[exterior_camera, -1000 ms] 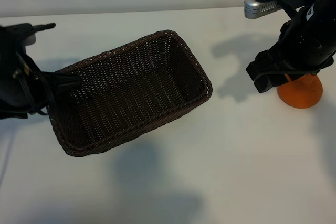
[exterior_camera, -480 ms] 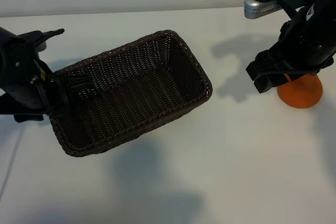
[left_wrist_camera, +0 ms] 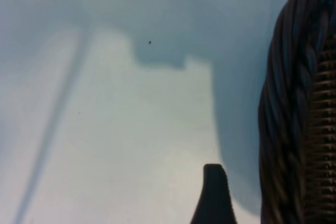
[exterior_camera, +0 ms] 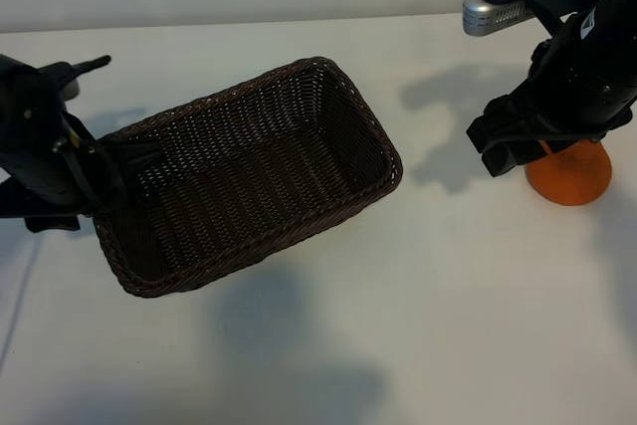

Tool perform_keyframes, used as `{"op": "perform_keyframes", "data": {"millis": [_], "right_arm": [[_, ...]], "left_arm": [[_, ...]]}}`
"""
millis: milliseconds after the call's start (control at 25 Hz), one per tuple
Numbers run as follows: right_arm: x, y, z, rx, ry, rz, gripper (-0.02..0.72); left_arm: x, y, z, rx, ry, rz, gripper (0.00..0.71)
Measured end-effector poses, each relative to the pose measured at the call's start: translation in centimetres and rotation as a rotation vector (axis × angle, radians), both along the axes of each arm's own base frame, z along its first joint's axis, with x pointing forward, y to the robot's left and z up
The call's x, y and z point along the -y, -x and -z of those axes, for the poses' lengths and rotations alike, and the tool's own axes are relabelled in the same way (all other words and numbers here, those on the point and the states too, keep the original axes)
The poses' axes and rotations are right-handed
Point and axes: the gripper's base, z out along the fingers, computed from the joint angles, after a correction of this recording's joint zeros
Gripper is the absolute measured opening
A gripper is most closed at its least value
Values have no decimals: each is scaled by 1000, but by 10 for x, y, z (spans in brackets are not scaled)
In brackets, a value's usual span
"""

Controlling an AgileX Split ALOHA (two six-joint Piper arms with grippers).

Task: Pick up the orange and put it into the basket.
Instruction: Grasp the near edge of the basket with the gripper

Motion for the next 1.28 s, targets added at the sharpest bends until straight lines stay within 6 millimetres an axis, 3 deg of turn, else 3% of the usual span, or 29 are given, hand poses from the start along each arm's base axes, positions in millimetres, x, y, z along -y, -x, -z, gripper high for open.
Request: {"op": "perform_keyframes", "data": {"millis": [600, 880, 1120, 1240, 1280], "right_arm": [[0, 0, 0, 0, 0, -1, 595], [0, 0, 0, 0, 0, -1, 595], [0, 0, 0, 0, 0, -1, 595], [0, 0, 0, 0, 0, -2, 595], [0, 0, 0, 0, 0, -2, 595]], "left_arm": [[10, -13, 48, -104, 38, 44, 559], [12, -16, 54, -91, 49, 49, 552], [13, -18, 54, -71, 62, 44, 449], [14, -19, 53, -63, 64, 49, 337], [14, -19, 53, -63, 64, 51, 338]]}}
